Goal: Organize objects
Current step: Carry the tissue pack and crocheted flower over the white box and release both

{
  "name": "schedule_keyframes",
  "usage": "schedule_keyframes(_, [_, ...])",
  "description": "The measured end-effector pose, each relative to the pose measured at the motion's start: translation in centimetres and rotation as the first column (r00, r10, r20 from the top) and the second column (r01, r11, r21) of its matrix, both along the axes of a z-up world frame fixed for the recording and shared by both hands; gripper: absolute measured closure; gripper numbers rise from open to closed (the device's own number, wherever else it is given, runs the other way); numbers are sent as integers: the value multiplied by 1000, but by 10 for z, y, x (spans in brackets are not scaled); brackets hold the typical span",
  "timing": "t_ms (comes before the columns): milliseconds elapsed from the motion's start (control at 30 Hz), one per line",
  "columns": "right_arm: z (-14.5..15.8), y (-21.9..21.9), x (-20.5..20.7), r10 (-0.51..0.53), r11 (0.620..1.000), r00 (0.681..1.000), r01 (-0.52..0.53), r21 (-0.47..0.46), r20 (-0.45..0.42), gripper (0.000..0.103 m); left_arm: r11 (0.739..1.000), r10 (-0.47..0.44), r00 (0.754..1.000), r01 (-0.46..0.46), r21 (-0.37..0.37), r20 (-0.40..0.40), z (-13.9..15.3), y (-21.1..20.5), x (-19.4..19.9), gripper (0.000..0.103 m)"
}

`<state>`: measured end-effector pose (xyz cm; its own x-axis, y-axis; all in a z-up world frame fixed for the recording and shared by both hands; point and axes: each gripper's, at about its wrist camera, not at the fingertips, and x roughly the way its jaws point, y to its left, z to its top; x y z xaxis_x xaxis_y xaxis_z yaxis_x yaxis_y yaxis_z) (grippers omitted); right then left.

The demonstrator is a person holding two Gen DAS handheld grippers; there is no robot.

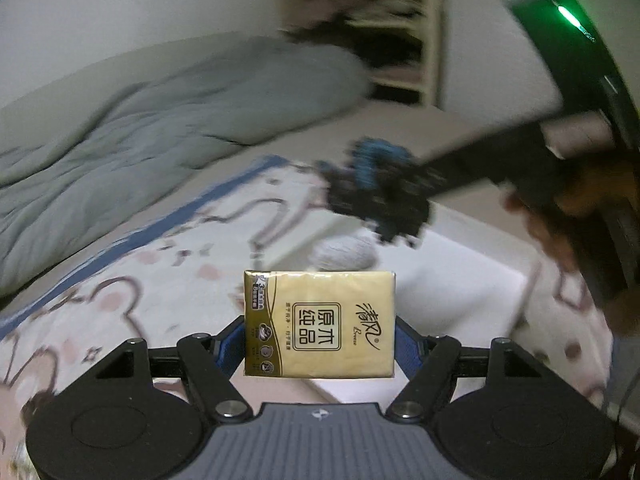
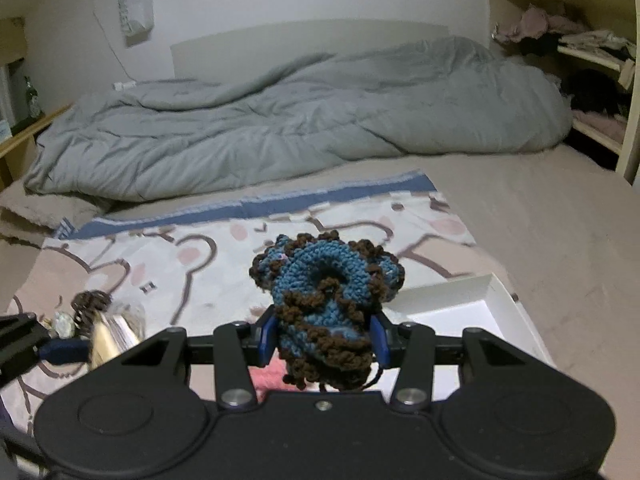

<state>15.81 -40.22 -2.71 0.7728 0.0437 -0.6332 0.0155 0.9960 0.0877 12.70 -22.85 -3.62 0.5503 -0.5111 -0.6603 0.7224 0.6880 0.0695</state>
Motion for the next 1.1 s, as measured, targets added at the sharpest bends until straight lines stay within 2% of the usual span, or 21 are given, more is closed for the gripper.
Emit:
schedule_keyframes(100, [-7, -8, 1, -1, 1000, 1000, 1, 9, -32, 56, 991, -120, 993, 121, 51, -17, -13, -15, -4, 30])
schedule_keyframes(200, [-14, -10, 2, 10, 1000, 998, -10, 6, -58, 56, 968, -231, 971, 235, 85, -54, -26, -25, -7, 30])
schedule_keyframes(333, [-23, -13, 4, 28, 1000, 994, -27, 11, -109, 56, 937, -312, 943, 326, 122, -118, -43, -36, -6, 30])
schedule_keyframes(467, [-33, -16, 5, 42, 999, 986, -38, 31, -161, 56, 923, -341, 914, 370, 107, -222, -59, -37, 0, 30])
schedule_keyframes(633, [-44, -15, 7, 58, 998, 976, -54, 23, -208, 56, 911, -358, 890, 399, 102, -282, -74, -38, 10, 28])
schedule_keyframes(667, [-45, -14, 7, 61, 998, 974, -57, 24, -218, 56, 910, -358, 886, 401, 102, -295, -75, -38, 11, 23])
schedule_keyframes(700, [-47, -13, 8, 65, 998, 972, -61, 22, -228, 56, 911, -350, 888, 396, 112, -299, -78, -39, 11, 14])
schedule_keyframes(733, [-49, -12, 8, 69, 998, 969, -67, 17, -237, 56, 911, -343, 891, 393, 128, -297, -78, -40, 11, 11])
schedule_keyframes(900, [-58, -8, 9, 89, 996, 955, -94, -6, -281, 56, 900, -341, 894, 400, 174, -290, -81, -38, 9, 11])
schedule_keyframes(1100, [-77, -6, 5, 95, 991, 922, -121, -48, -375, 56, 910, -315, 899, 377, 170, -304, -79, -34, 13, 11])
